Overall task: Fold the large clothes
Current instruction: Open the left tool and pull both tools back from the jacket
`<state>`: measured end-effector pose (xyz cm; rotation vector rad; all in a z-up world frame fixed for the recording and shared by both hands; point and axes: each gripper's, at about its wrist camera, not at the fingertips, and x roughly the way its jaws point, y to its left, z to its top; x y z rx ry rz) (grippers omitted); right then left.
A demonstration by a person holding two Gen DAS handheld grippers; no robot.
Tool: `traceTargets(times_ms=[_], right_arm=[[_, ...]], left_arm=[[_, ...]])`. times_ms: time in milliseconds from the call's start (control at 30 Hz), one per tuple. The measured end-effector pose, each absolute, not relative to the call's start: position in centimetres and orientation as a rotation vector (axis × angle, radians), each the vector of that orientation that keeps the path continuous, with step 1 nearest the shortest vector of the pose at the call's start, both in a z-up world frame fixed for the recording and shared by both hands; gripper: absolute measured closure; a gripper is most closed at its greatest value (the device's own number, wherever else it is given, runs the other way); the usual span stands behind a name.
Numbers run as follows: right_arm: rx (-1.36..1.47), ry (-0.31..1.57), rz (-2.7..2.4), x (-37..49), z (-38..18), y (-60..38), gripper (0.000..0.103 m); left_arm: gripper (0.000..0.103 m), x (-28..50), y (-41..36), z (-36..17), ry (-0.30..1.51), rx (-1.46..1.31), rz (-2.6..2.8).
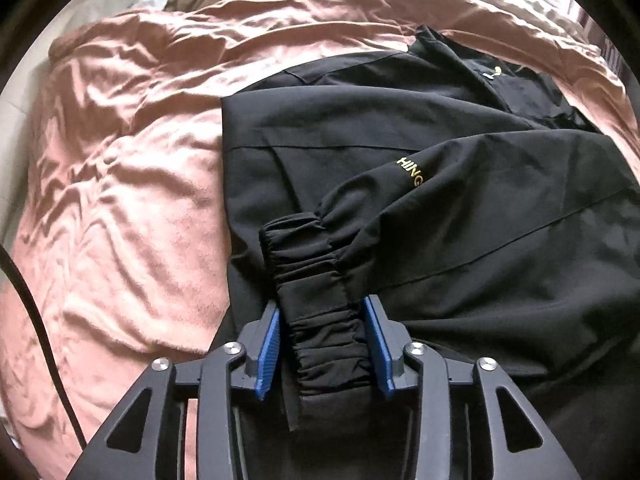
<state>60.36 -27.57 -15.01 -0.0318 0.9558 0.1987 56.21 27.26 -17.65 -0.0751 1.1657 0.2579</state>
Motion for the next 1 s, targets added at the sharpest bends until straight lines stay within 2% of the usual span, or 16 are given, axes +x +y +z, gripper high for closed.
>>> traceTargets(times_ms=[200,267,533,600,633,667,733,800,867,1000], right_arm=[[-0.053,0.908,0.222,57.3,-12.4,-27.8,0.064],[-0.046,0.892,0.234,56.1,-11.3,-28.4,0.064],[-0.032,0.827,0.277,48.7,-6.7,-30.6,0.06],[-0.028,0.795,0.286,46.6,-5.6,-31.2,0.04],[-0.023,0.779,0.291,45.5,-5.1,-31.5,0.021],[-0.02,0.763,0.29,44.3,-4.6,-31.9,0.016],[-0.01,0.736,0.292,42.0,-3.9,-32.8,0.016],[0.002,0.721,0.298,40.0,-3.6,-33.5,0.013],[0.008,0.695,0.302,37.8,-3.3,-34.3,0.0],[0.04,0.664,0.353,33.8,-3.0,-35.7,0.0]], left_arm=[[0.043,53.2,27.3,-13.0,1.065,-0.123,0.231],[0.03,51.7,27.3,-11.1,1.018,-0.153,0.212],[0.013,43.9,25.4,-5.2,0.859,-0.222,0.154],[0.013,42.0,24.6,-4.1,0.845,-0.204,0.159],[0.013,40.6,24.0,-3.3,0.823,-0.192,0.167],[0.013,39.7,23.8,-2.9,0.811,-0.193,0.164],[0.012,37.5,23.3,-1.6,0.776,-0.211,0.143],[0.0,35.1,22.9,-0.4,0.733,-0.218,0.14],[0.0,33.1,22.4,0.5,0.694,-0.209,0.139],[0.0,29.7,21.0,1.3,0.672,-0.183,0.122]])
